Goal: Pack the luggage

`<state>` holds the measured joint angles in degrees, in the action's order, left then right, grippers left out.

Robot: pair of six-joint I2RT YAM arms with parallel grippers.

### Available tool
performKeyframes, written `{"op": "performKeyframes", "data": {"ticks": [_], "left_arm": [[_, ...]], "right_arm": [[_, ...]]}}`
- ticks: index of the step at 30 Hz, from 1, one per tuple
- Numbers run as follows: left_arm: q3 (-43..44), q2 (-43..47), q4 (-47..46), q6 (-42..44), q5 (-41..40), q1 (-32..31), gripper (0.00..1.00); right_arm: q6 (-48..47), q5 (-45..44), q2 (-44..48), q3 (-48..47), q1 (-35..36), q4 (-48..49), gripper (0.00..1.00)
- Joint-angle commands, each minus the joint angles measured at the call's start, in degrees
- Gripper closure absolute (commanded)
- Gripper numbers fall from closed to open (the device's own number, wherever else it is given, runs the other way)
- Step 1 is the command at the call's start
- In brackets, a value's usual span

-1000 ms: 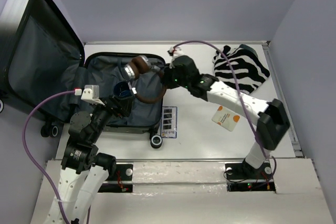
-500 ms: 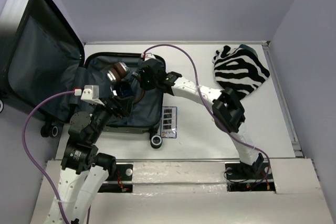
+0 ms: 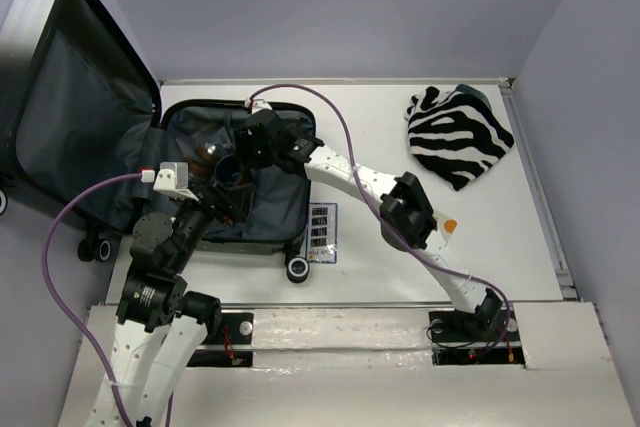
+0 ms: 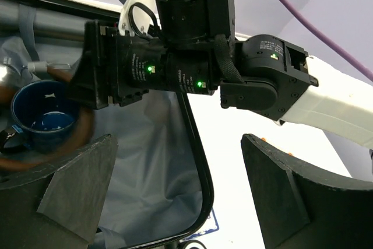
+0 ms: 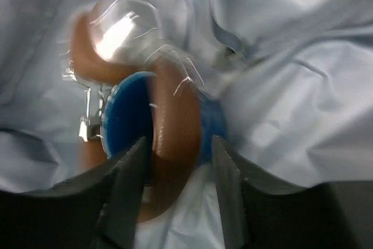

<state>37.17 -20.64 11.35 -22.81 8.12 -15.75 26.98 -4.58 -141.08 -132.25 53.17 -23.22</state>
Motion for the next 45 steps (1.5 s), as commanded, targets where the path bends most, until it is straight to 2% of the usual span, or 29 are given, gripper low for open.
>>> {"op": "performKeyframes", "data": {"ticks": [1, 2, 3, 7, 8, 10, 12, 13, 14, 15, 16, 18, 19, 20, 22, 25, 26, 27, 30, 34, 41, 45], "left_arm": [[0.6, 0.7, -3.4, 1.1, 0.0, 0.4, 0.01], [0.7, 0.6, -3.4, 1.1, 0.0, 0.4, 0.01], [0.6, 0.7, -3.4, 1.2, 0.0, 0.4, 0.01], [0.6, 0.7, -3.3, 1.1, -0.1, 0.4, 0.01], [0.6, 0.7, -3.4, 1.1, -0.1, 0.4, 0.01], [0.6, 0.7, -3.3, 1.1, 0.0, 0.4, 0.01], [0.6, 0.7, -3.4, 1.1, 0.0, 0.4, 0.01], [0.6, 0.7, -3.4, 1.1, 0.1, 0.4, 0.01], [0.6, 0.8, -3.4, 1.1, 0.1, 0.4, 0.01], [0.7, 0.8, -3.4, 1.2, 0.1, 0.4, 0.01], [0.7, 0.9, -3.4, 1.2, 0.1, 0.4, 0.01], [0.6, 1.0, -3.4, 1.2, 0.1, 0.4, 0.01], [0.6, 1.0, -3.5, 1.2, 0.3, 0.4, 0.01], [0.6, 1.0, -3.5, 1.2, 0.2, 0.4, 0.01], [0.6, 1.0, -3.5, 1.2, 0.2, 0.4, 0.01], [0.6, 0.7, -3.4, 1.2, 0.3, 0.4, 0.01], [0.6, 0.6, -3.5, 1.2, 0.4, 0.4, 0.01], [0.5, 0.4, -3.5, 1.2, 0.5, 0.4, 0.01], [0.5, 0.2, -3.5, 1.1, 0.7, 0.4, 0.01], [0.5, -0.1, -3.6, 1.1, 0.8, 0.4, 0.01], [0.4, -0.3, -3.7, 1.2, 0.8, 0.4, 0.01], [0.5, -0.2, -3.7, 1.2, 0.9, 0.4, 0.01]], "right_arm": [[2.2, 7.1, -1.5, -8.1, 0.5, 1.3, 0.39], [2.4, 7.9, -1.5, -8.6, 0.5, 1.7, 0.36], [2.4, 8.7, -1.3, -8.9, 0.5, 2.0, 0.28], [0.6, 8.7, 4.0, -4.2, 0.5, 3.8, 0.25], [0.1, 7.8, 8.3, -1.8, 0.5, 4.4, 0.25], [-2.2, 5.3, 13.7, 7.1, 0.5, 6.7, 0.25], [-4.6, 2.1, 23.3, 18.7, 0.5, 9.2, 0.29], [-5.2, -0.8, 30.4, 27.8, 0.5, 11.5, 0.3], [-6.3, -2.1, 34.0, 32.6, 0.5, 12.7, 0.36], [-6.3, -3.3, 37.3, 32.7, 0.5, 13.2, 0.36], [-6.7, -4.7, 40.4, 41.5, 0.5, 13.3, 0.41], [-5.3, -9.8, 48.8, 50.6, 0.5, 13.2, 0.53], [-4.4, -12.6, 51.1, 58.9, -0.1, 12.2, 0.54], [-3.2, -13.8, 52.9, 62.5, -0.1, 12.2, 0.54], [0.3, -14.0, 56.9, 71.1, -0.1, 9.9, 0.45], [4.2, -12.1, 59.0, 76.7, -0.1, 7.5, 0.22], [4.9, -11.3, 59.6, 79.3, -0.1, 7.2, 0.2], [5.5, -11.2, 59.6, 80.2, -0.1, 6.9, 0.14], [6.0, -9.5, 57.8, 81.5, -0.1, 7.1, 0.07], [3.8, -9.0, 53.7, 79.2, 3.2, 7.8, 0.06], [3.2, -13.7, 46.4, 75.2, 5.5, 7.3, 0.05], [3.3, -19.0, 41.9, 72.2, 6.2, 1.7, 0.07]]}}
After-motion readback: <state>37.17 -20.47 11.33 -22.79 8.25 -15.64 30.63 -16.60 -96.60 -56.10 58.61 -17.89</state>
